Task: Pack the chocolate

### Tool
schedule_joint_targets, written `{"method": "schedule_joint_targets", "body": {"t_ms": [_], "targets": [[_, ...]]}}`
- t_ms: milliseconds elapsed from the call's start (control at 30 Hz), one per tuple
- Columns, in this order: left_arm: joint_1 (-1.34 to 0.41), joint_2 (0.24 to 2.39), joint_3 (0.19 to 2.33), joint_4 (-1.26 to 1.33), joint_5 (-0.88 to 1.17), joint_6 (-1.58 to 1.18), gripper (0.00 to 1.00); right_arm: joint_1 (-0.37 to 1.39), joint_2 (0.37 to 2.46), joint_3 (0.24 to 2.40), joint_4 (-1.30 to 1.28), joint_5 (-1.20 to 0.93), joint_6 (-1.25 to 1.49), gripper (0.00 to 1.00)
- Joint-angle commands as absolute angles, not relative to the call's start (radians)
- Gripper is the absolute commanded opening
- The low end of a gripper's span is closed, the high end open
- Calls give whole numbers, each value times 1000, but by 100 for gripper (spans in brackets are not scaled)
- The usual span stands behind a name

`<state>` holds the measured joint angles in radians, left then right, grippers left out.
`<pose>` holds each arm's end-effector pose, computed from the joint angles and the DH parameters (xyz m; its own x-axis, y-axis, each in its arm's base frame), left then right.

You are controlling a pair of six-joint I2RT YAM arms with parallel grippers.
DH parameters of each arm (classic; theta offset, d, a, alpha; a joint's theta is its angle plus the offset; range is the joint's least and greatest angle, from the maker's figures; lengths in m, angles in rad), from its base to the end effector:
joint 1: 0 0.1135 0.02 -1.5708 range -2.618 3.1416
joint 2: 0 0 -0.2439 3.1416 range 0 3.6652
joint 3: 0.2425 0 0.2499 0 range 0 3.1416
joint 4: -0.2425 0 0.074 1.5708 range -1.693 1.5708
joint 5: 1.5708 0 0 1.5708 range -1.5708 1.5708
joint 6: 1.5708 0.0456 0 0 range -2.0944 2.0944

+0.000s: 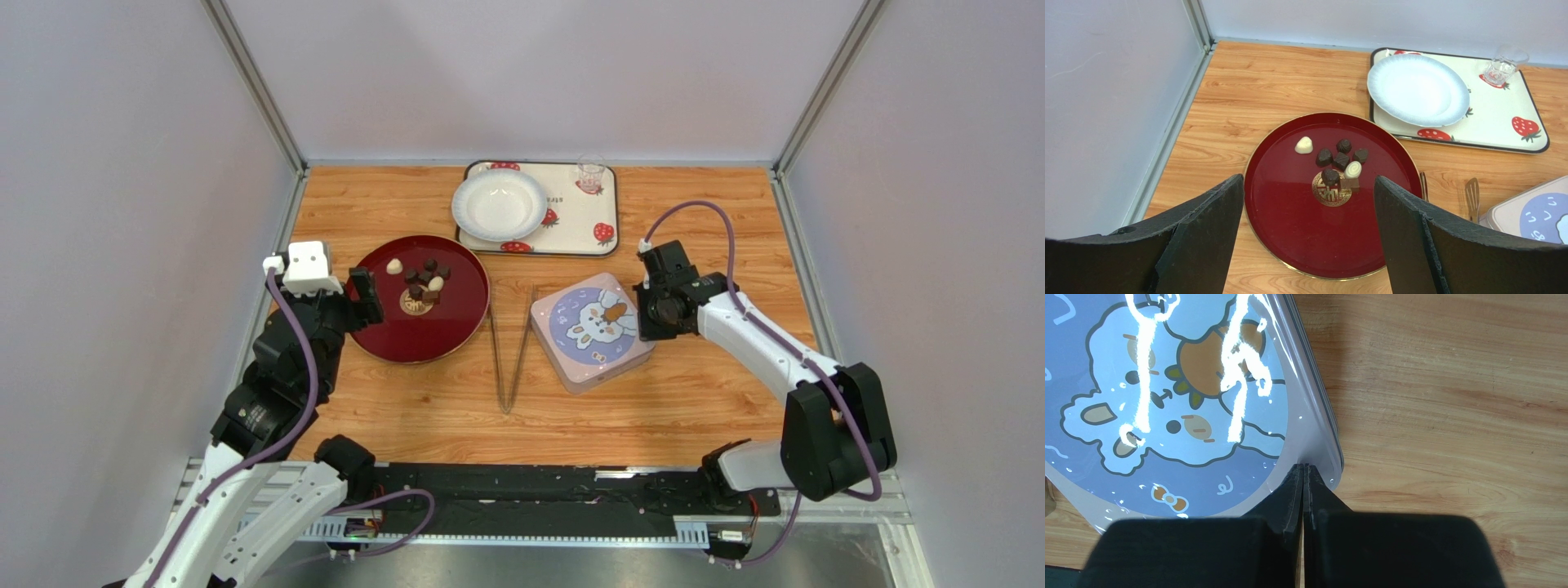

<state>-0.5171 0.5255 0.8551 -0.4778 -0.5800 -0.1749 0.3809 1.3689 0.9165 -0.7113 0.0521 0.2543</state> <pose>0.1254 -0.0426 0.3546 -0.1164 -0.1013 -0.9880 -0.0791 0.9926 -0.0924 0.2449 0.0955 0.1906 -0.9136 -0.0952 -0.3952 -0.1263 0.9906 0.0533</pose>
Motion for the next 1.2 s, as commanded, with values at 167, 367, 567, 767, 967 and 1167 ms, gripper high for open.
{"method": "schedule_joint_targets", "body": {"t_ms": [167,367,567,767,967,1167], "targets": [[-514,532,842,-442,-574,-153,85,368,1446,868,-764,32,310,0],[-514,529,842,-443,-578,-149,85,364,1457,885,-753,25,304,0],[-514,511,839,-439,-583,-147,85,360,1303,1031,-713,86,272,3],[-514,497,839,-442,-598,-144,85,339,1131,1141,-681,273,269,15],[-514,462,836,-440,-614,-140,85,316,916,1131,-673,492,221,39],[-514,424,841,-445,-598,-130,89,314,660,1065,-652,606,198,82]]}}
